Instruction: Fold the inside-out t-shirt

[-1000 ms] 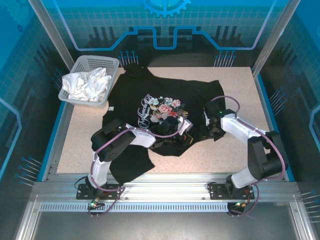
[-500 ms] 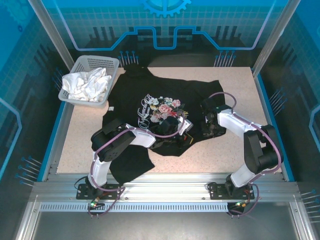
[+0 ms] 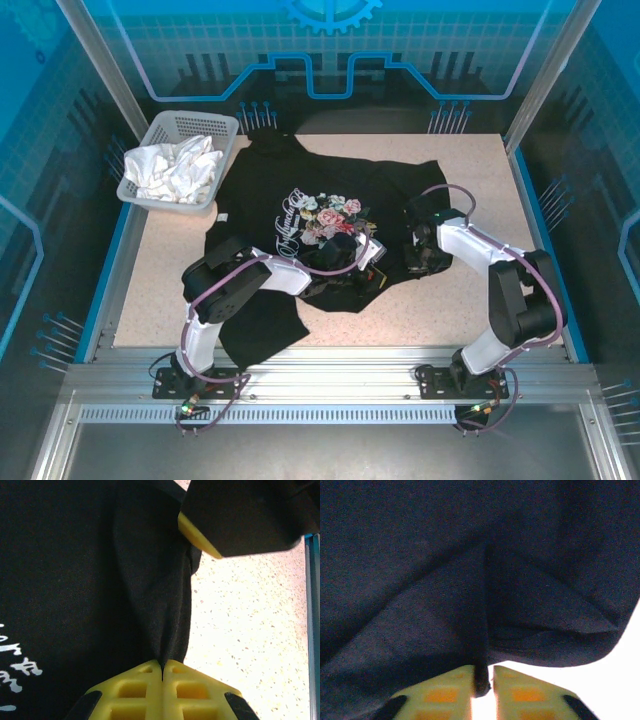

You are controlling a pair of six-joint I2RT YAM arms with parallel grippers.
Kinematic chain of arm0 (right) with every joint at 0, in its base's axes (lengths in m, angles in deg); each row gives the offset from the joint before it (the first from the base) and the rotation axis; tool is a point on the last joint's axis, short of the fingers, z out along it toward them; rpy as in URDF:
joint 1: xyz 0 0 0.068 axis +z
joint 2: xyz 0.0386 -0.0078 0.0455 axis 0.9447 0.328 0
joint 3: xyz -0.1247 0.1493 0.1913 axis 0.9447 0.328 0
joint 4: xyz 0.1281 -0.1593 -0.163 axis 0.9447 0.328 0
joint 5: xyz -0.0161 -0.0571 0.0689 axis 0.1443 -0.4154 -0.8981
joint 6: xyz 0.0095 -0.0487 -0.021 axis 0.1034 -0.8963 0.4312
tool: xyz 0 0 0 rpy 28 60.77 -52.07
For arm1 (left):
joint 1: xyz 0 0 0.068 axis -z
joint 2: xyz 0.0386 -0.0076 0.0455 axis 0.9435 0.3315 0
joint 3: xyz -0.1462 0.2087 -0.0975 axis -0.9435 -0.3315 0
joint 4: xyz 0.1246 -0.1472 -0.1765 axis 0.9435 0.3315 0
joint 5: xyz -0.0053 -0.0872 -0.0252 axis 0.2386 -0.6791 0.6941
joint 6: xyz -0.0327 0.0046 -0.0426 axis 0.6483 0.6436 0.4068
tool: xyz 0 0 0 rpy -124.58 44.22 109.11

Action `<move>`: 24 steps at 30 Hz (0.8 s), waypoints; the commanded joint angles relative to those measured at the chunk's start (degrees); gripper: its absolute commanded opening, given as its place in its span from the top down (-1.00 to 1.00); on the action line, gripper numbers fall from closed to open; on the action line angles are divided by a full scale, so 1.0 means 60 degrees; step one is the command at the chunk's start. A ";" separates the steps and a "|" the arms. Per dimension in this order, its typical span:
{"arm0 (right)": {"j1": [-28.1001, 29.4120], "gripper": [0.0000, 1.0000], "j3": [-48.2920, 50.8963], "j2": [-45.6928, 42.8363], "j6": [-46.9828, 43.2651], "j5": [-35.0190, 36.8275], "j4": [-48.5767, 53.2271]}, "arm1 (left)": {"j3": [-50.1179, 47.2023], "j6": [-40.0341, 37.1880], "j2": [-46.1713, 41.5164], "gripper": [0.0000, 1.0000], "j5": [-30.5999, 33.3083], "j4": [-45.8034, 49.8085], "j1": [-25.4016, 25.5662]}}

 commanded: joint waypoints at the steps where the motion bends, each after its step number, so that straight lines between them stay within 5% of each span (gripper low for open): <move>1: -0.0151 0.39 0.0234 -0.0532 0.0417 -0.1036 -0.0106 | 0.0003 0.0001 -0.0080 1.00 -0.0242 -0.0119 -0.0065; 4: -0.0157 0.22 0.0510 -0.0575 0.0758 -0.1536 -0.0353 | 0.0008 0.0039 -0.0049 1.00 -0.0262 -0.0173 -0.0070; 13: 0.0078 0.18 0.0685 -0.0365 0.1082 -0.0397 -0.0269 | -0.0028 0.0056 -0.0020 1.00 -0.0303 -0.0235 -0.0064; 24: -0.0124 0.55 0.0587 -0.0247 0.1107 -0.0222 -0.0106 | -0.0057 0.0071 0.0009 1.00 -0.0349 -0.0333 -0.0060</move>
